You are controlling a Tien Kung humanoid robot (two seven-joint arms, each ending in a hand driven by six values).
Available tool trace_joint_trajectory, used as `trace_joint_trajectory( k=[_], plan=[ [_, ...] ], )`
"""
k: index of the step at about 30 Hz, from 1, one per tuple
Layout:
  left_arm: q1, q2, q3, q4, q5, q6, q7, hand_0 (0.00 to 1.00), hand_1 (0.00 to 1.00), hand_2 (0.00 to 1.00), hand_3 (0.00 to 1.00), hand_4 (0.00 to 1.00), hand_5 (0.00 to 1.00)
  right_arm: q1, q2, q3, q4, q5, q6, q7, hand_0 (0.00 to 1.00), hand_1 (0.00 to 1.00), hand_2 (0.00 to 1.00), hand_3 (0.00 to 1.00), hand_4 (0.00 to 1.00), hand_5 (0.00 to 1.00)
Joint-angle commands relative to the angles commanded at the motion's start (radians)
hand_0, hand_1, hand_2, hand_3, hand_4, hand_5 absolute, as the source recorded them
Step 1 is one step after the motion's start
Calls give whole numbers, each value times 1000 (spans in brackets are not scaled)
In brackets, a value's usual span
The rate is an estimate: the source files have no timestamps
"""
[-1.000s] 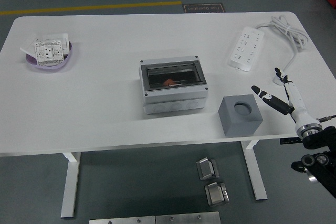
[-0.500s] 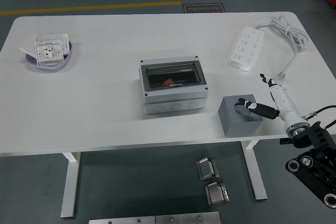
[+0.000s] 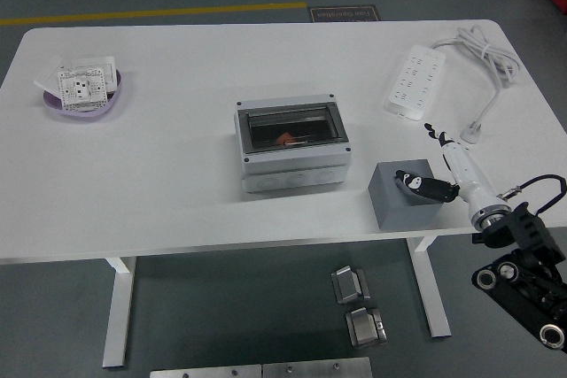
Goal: Pick up the cylinder from the cube,place it in the box,flap close box
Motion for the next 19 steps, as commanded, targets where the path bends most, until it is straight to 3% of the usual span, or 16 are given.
trace_joint_trajectory(
  k=[9, 19],
  plan=[
    [0, 1, -5, 0, 9, 2, 3, 658, 653, 620, 650, 594, 509, 15, 19, -8, 6, -9, -6, -10, 998, 998, 957, 977, 832, 393],
    [1, 0, 0, 0, 5, 2, 0, 658, 652, 620, 647, 592, 511, 5, 5, 0, 12, -23, 2, -16, 998, 993, 943, 973, 821, 403]
  ],
)
